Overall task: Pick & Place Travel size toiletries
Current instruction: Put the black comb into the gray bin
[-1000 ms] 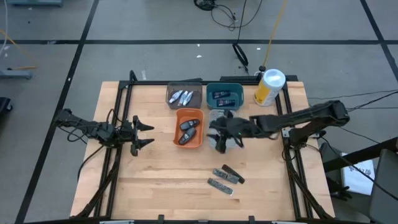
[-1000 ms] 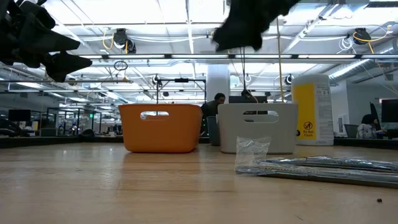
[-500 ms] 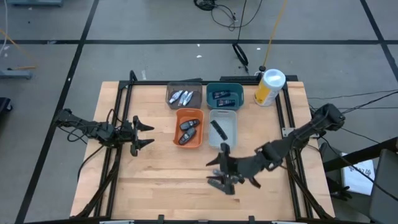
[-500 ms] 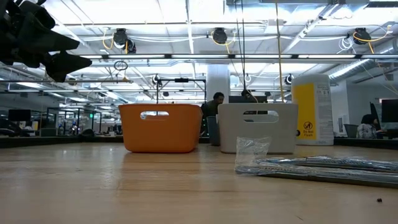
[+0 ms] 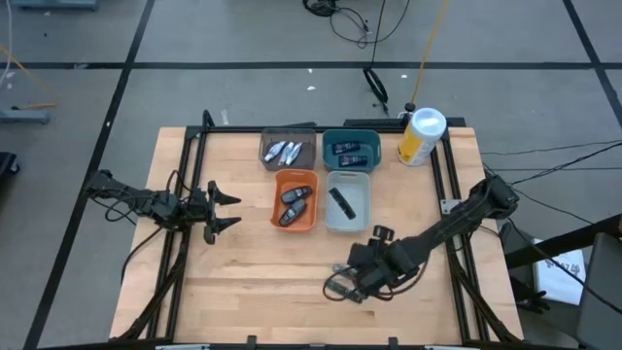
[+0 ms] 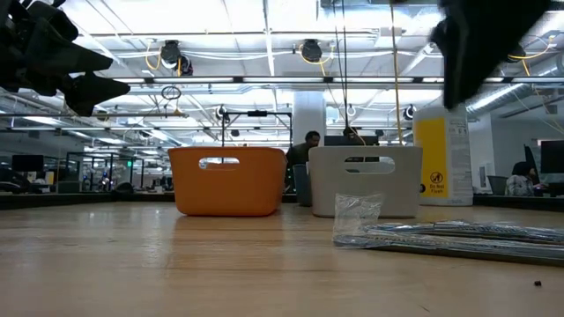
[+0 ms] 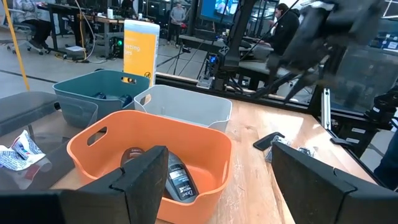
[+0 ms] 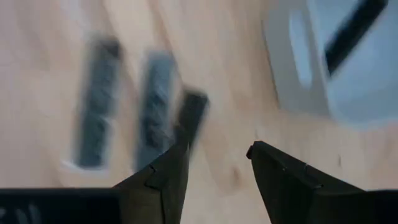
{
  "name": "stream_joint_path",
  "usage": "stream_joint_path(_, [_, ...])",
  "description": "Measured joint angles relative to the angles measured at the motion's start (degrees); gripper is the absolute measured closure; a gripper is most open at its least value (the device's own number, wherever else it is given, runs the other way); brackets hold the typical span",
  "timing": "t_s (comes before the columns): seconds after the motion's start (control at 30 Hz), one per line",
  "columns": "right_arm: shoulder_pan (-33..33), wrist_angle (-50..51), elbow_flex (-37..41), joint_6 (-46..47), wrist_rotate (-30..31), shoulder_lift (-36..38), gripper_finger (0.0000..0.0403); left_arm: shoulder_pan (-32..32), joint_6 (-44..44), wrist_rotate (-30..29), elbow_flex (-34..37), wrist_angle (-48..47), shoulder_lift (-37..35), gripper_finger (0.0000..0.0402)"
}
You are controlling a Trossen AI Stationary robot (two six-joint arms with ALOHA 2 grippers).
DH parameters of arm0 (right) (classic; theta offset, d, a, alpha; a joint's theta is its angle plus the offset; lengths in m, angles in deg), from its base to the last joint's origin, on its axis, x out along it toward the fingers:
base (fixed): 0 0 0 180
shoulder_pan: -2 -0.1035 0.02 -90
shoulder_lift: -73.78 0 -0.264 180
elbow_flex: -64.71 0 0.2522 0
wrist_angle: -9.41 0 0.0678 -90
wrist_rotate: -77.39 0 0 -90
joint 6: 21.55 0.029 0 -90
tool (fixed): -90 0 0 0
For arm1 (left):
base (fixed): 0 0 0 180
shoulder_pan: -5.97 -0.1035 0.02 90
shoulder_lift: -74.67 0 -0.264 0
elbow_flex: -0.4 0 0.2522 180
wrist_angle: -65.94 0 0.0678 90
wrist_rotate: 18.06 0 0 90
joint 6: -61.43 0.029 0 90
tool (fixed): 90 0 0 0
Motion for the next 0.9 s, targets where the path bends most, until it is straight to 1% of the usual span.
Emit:
stream_joint_path(0.03, [0.3,0.3,1.3,1.2,-1.2,-0.5,0.024,0.0,0.0,0.0,0.0,0.0,0.0,0.0119])
stream_joint_path(0.1, [0.7,-2.1,4.6,3.0,-3.3,-0.9,0.0241,0.0,0.0,0.0,0.0,0.0,0.0,0.0119])
stream_joint_path(0.2, [1.4,-10.7,10.1,3.7,-6.4,-1.1,0.0241,0.0,0.0,0.0,0.0,0.0,0.0,0.0119])
stream_joint_path(0.3, [3.2,-17.7,13.7,3.2,-13.9,-1.0,0.0245,0.0,0.0,0.0,0.0,0.0,0.0,0.0119])
stream_joint_path(0.37, [4.6,-19.7,14.7,3.7,-18.7,-0.9,0.025,0.0,0.0,0.0,0.0,0.0,0.0,0.0119])
stream_joint_path(0.43, [5.7,-20.5,15.3,3.5,-21.6,-0.9,0.0258,0.0,0.0,0.0,0.0,0.0,0.0,0.0119])
stream_joint_path(0.63, [6.8,-21.8,16.9,2.2,-21.3,-0.8,0.0283,0.0,0.0,0.0,0.0,0.0,0.0,0.0119])
stream_joint_path(0.73, [7.2,-25.9,18.6,2.0,-21.4,-0.8,0.0289,0.0,0.0,0.0,0.0,0.0,0.0,0.0119])
stream_joint_path(0.83, [7.8,-30.8,20.9,2.6,-22.2,-0.9,0.0286,0.0,0.0,0.0,0.0,0.0,0.0,0.0119])
stream_joint_path(0.9, [8.4,-31.3,21.7,2.7,-25.1,-0.9,0.0271,0.0,0.0,0.0,0.0,0.0,0.0,0.0119])
